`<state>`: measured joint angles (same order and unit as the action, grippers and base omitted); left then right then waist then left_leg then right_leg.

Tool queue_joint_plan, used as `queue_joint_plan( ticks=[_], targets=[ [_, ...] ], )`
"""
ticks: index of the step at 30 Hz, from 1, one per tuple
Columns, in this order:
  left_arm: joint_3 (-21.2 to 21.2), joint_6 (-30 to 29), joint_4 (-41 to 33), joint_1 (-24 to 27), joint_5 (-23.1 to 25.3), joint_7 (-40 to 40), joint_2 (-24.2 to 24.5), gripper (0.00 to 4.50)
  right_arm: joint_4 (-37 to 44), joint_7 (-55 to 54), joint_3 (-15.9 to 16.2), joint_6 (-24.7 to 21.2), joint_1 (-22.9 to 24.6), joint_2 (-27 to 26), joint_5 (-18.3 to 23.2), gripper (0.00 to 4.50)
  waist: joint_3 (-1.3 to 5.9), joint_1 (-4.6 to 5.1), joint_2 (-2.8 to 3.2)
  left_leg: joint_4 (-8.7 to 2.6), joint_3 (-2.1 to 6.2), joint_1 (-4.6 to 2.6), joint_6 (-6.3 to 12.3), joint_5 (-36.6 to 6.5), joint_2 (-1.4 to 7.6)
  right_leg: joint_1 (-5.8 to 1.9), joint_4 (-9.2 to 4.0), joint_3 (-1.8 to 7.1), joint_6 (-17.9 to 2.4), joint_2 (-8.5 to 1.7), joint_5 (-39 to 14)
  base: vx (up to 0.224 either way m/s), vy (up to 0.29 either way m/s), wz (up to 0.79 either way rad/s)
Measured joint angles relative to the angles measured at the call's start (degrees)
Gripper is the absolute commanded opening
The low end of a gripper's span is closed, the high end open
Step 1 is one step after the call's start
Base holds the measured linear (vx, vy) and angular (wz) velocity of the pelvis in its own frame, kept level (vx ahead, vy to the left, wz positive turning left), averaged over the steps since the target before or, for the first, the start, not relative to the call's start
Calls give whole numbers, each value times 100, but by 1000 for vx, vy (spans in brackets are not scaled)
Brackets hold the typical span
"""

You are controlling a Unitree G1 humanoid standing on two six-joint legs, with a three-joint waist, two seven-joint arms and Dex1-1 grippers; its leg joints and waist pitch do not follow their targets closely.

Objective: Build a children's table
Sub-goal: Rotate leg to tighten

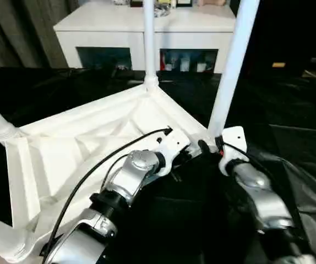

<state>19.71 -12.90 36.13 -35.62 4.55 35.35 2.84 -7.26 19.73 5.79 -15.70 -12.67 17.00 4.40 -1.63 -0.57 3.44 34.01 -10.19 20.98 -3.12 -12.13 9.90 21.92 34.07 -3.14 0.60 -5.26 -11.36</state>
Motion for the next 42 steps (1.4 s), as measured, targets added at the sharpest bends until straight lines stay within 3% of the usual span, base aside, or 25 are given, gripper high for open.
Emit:
queue_joint_plan(
  ticks=[3,6,9,13,16,21,26,27,28,31,32,34,36,38,40,42],
  targets=[
    [61,375,159,-61,24,311,206,0,752,1203,200,-8,635,849,371,388,-1,-49,21,-5,4,2,1,0,1,-3,-6,-3,17,1,-6,0,0,0],
    [182,1172,389,-94,6,1067,500,0,1269,2065,237,-100,1234,1565,708,388,-12,-79,59,-10,4,2,1,0,1,0,-10,-2,34,1,-16,0,0,0],
    [230,1594,473,-85,-50,1604,582,0,1381,2301,238,-173,1336,1592,788,388,-19,-146,87,-10,4,10,3,1,3,8,-10,-5,34,0,-16,0,0,0],
    [385,1944,569,-146,-47,2065,441,0,1637,2329,288,-259,1310,1472,850,388,-11,-332,117,-6,-22,14,32,19,5,5,-13,7,31,-17,-29,0,0,0],
    [451,2138,782,-259,-38,2188,242,0,1760,2322,448,-291,1310,1460,848,388,-19,-431,134,-4,-85,15,68,41,5,9,-12,63,31,-26,-33,0,0,0],
    [456,2562,1063,-318,-27,2128,146,0,1795,2310,541,-366,1288,1294,835,388,-41,-451,147,-2,-126,13,81,43,-1,10,-4,71,32,-53,-32,0,0,0],
    [320,2592,1068,-286,-21,2003,167,0,1788,2158,579,-416,1188,1110,749,388,-47,-418,140,-2,-126,13,80,44,-1,16,4,71,39,-53,-28,0,0,0],
    [260,2556,967,-209,-39,2019,204,28,1789,2148,613,-416,1160,1088,729,393,-47,-395,139,-2,-126,13,80,43,0,18,6,72,40,-52,-28,0,0,0],
    [181,2466,763,-80,-91,2049,266,28,1790,2144,652,-413,1120,1056,722,393,-49,-353,137,-3,-126,17,80,44,0,27,8,73,41,-50,-28,0,0,0],
    [-221,2046,-92,446,-721,2147,485,58,1875,2094,684,-305,1019,906,726,396,-62,-247,107,-2,-121,37,105,61,12,61,27,75,44,-32,-29,0,0,0],
    [-307,1867,-441,580,-881,2207,611,65,1909,2069,709,-273,964,846,726,396,-60,-244,61,6,-110,73,107,64,24,96,32,71,44,-16,-29,0,0,0],
    [-447,1436,-1224,936,-1200,2325,911,68,1967,2049,742,-265,885,717,730,396,-57,-224,34,28,-108,109,107,63,42,126,40,68,43,-3,-29,0,0,0],
    [-561,982,-2070,1255,-1617,2590,1213,103,1828,1939,748,-297,850,643,716,396,-59,-245,27,29,-112,114,109,62,42,127,37,67,38,-5,-32,0,0,0],
    [-647,458,-2756,1473,-1936,2761,1469,107,1725,1850,772,-307,802,520,695,396,-66,-291,16,31,-119,112,108,63,40,125,40,70,37,-9,-33,0,0,0],
    [-662,3,-3254,1647,-2098,2870,1709,111,1711,1757,793,-303,747,397,689,396,-67,-291,13,40,-120,107,108,63,41,120,45,73,36,-9,-32,0,0,0],
    [-632,-575,-3912,1936,-2162,2995,2227,147,1649,1630,826,-285,613,208,638,396,-77,-255,-7,45,-123,95,101,61,41,120,64,84,36,-8,-32,0,0,0]
  ],
)
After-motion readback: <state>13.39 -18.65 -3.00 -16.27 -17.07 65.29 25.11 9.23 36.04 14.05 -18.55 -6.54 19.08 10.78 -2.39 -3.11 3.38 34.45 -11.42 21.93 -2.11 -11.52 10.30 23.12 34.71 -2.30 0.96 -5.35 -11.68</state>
